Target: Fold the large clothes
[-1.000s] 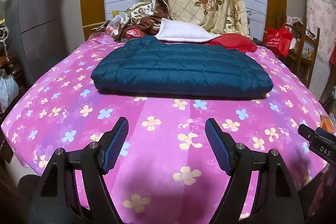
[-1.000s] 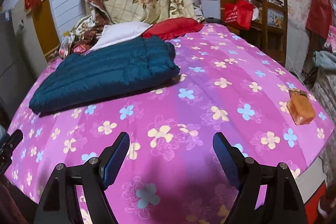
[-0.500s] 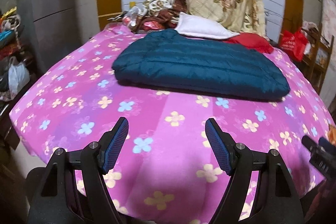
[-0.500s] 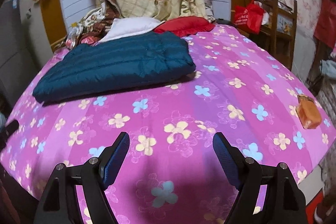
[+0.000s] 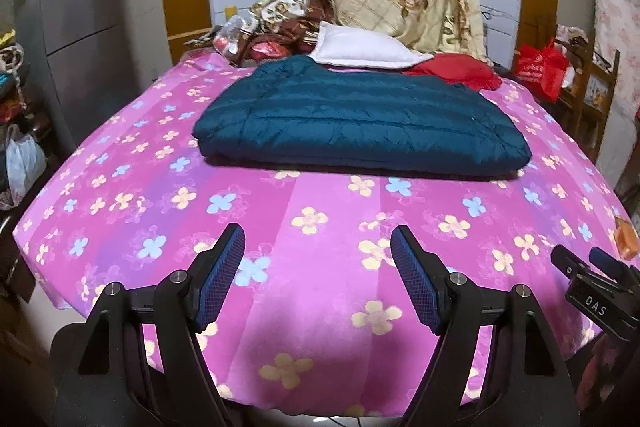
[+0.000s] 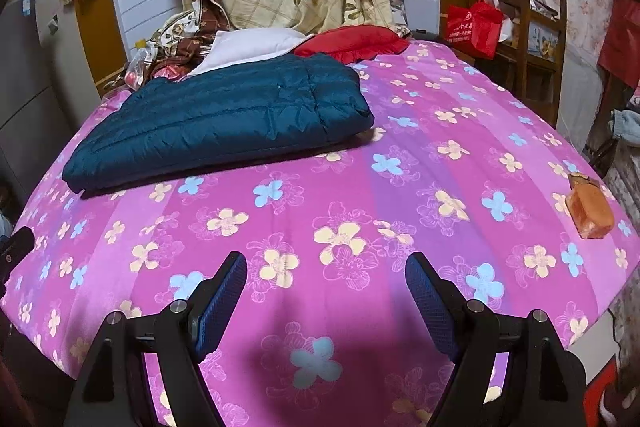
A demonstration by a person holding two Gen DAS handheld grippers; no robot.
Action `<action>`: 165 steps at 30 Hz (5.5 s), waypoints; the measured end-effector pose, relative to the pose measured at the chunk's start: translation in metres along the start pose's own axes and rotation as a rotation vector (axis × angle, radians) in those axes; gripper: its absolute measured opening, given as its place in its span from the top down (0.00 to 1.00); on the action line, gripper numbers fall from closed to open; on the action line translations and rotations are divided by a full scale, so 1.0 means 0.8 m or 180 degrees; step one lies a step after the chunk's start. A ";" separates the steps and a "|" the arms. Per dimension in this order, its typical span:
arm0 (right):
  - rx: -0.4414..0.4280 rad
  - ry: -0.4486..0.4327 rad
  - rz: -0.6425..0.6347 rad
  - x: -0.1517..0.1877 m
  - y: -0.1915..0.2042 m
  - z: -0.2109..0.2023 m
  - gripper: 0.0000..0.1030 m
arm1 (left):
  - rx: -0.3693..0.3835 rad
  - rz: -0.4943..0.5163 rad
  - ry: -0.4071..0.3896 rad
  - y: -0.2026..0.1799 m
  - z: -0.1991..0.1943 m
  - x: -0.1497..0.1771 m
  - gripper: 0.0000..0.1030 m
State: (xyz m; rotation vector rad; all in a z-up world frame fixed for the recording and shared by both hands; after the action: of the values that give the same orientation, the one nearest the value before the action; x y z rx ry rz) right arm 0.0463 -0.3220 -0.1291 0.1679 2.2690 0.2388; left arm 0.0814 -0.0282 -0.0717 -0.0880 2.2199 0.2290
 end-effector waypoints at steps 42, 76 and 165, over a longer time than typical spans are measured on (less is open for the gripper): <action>0.0130 0.0061 -0.0324 0.011 0.035 0.011 0.23 | -0.0047 0.0083 0.0228 0.002 0.022 0.014 0.24; 0.0288 0.0356 -0.0206 0.023 0.017 0.031 0.23 | 0.0171 0.0156 0.0662 -0.011 0.049 0.034 0.24; 0.0364 0.0178 -0.0191 0.017 0.013 0.013 0.23 | -0.0202 0.0214 -0.0455 0.000 -0.043 -0.004 0.19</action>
State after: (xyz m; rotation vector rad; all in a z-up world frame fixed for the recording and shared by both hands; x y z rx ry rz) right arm 0.0462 -0.3079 -0.1433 0.1543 2.3406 0.0834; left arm 0.0563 -0.0352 -0.0486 -0.0304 2.0757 0.3326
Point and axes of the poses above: each gripper's, at about its wrist camera, not at the fingertips, and z roughly the way its jaws point, y to its left, x to its underside, the point moved 4 cm from there along z, roughly the way its jaws point, and after that the axes turned 13 degrees about -x, right-handed, at the moved point
